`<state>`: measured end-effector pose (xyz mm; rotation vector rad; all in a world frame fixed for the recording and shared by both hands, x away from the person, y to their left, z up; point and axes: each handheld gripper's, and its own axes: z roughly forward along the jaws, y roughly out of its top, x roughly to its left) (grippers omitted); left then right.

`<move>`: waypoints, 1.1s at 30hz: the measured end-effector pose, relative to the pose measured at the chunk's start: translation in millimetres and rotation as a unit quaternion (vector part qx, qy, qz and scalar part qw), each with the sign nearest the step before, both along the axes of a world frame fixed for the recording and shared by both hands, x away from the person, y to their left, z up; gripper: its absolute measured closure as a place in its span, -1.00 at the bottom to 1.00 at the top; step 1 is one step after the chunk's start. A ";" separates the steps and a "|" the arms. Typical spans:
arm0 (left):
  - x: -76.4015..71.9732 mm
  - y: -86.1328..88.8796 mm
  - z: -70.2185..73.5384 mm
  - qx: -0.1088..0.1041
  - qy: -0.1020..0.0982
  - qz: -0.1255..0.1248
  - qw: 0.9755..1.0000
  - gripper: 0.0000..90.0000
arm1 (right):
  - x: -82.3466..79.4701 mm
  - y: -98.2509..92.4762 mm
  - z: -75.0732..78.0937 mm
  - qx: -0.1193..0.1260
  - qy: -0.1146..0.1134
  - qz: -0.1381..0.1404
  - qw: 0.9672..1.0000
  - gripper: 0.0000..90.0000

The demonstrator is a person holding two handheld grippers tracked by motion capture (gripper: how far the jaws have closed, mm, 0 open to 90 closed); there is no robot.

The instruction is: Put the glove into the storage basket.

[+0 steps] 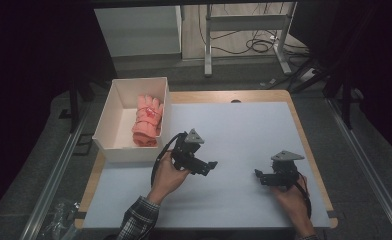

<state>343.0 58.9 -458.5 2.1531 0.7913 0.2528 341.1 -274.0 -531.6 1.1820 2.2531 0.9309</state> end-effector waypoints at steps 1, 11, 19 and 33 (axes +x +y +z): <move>-0.6 0.3 -2.5 0.000 0.000 0.000 1.000 -0.98 | 0.0 0.0 0.0 0.000 0.000 0.000 1.000 -0.67; -9.6 3.9 -23.6 0.006 0.004 -0.001 1.000 -0.98 | 0.0 0.0 0.0 0.000 0.000 0.000 1.000 -0.67; -16.3 12.3 -41.8 0.012 0.008 0.003 1.000 -0.98 | 0.0 0.1 -0.1 0.000 0.000 0.000 1.000 -0.67; -22.9 28.3 -74.0 0.015 0.022 0.019 0.999 -0.98 | 0.0 0.1 -0.1 -0.001 0.000 0.000 1.000 -0.67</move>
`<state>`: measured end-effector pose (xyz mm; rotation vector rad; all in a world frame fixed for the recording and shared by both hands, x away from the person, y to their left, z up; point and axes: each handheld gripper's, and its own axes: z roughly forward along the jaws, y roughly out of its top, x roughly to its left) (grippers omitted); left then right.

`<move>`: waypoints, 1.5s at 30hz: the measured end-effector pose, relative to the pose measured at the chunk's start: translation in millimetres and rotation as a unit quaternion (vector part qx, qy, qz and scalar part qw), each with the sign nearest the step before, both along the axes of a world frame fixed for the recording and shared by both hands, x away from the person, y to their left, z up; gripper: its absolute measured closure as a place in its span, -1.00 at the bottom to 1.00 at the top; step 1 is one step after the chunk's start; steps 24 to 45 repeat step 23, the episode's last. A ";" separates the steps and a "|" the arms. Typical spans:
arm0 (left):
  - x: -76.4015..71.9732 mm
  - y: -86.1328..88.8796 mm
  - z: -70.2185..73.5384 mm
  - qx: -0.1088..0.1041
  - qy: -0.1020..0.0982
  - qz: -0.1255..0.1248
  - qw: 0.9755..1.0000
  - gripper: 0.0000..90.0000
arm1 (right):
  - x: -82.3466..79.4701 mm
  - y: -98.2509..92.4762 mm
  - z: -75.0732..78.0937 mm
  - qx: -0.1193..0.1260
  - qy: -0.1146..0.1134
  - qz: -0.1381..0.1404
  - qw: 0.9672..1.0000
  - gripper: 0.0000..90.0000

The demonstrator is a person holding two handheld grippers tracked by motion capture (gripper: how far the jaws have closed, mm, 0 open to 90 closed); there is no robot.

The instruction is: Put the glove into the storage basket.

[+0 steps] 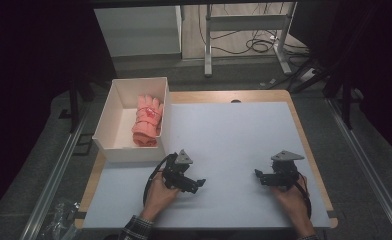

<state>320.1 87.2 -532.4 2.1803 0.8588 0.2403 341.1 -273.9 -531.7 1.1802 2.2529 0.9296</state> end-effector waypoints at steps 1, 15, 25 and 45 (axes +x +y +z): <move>-0.5 0.8 -1.9 -0.001 0.001 0.002 1.000 -0.98 | 0.0 0.0 0.0 0.000 0.000 0.000 1.000 -0.67; -4.7 2.8 -14.2 0.027 0.000 0.011 1.000 -1.00 | 0.0 0.0 0.0 0.000 0.000 0.000 1.000 -0.67; -5.7 0.2 -14.7 0.041 -0.006 0.010 0.999 -1.00 | -0.1 0.0 -0.1 -0.001 0.000 0.000 1.000 -0.67; -5.7 0.2 -14.7 0.041 -0.006 0.010 0.999 -1.00 | -0.1 0.0 -0.1 -0.001 0.000 0.000 1.000 -0.67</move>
